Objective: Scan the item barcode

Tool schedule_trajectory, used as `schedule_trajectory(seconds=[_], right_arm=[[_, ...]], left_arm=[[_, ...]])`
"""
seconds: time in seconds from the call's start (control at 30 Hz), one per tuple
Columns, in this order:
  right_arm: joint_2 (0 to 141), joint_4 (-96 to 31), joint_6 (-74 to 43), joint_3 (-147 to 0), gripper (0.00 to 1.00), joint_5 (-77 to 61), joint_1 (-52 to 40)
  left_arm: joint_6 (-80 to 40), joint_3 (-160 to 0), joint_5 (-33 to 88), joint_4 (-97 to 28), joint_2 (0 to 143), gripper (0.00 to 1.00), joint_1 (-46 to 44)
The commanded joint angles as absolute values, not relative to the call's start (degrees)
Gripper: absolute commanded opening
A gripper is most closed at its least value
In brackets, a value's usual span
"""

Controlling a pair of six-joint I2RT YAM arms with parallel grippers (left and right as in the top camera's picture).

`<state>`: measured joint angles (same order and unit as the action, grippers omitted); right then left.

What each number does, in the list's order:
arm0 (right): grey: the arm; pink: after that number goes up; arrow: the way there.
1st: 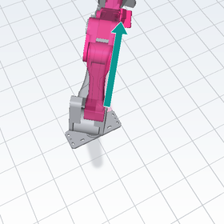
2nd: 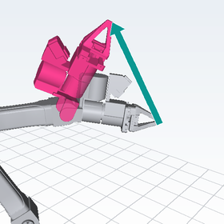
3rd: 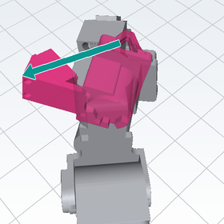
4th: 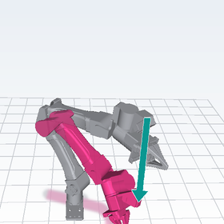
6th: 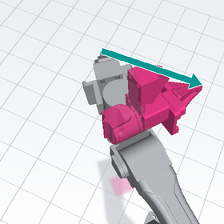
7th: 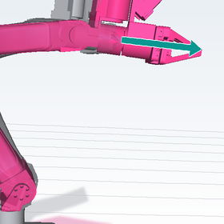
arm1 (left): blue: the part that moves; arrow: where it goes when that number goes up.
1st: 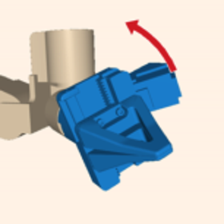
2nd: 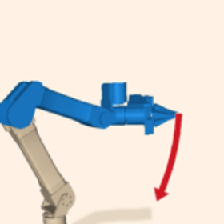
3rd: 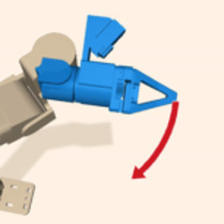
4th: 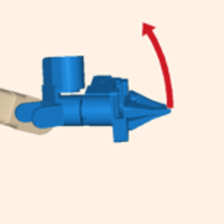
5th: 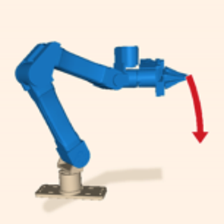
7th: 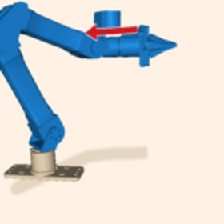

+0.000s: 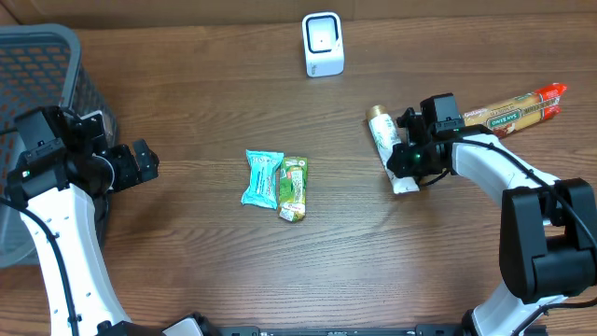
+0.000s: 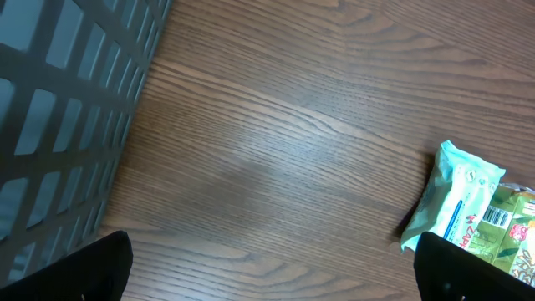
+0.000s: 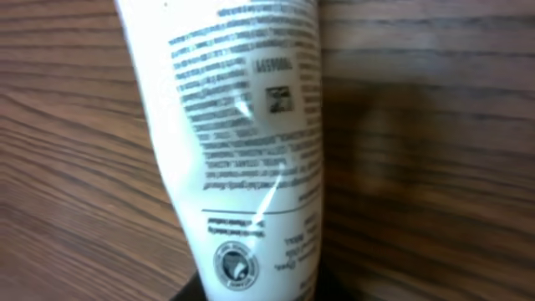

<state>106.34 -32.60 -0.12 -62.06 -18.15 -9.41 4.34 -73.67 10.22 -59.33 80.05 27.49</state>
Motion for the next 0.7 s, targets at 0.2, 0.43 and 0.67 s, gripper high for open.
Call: schedule_trajectory(seconds=[0.2,0.43,0.67], right_arm=[[106.0,-38.2,0.1,-68.2,0.04,-22.6,-9.8],[105.5,-41.9,0.0,-72.3,0.05,-9.3,-15.2],[105.6,-42.8,-11.3,-71.8,0.11,24.4,-27.7]], left_arm=[[3.2,-74.3,9.9,-59.3,80.5,0.99,27.4],[3.2,-74.3,9.9,-59.3,80.5,0.99,27.4],[3.2,-74.3,9.9,-59.3,80.5,1.0,27.4]])
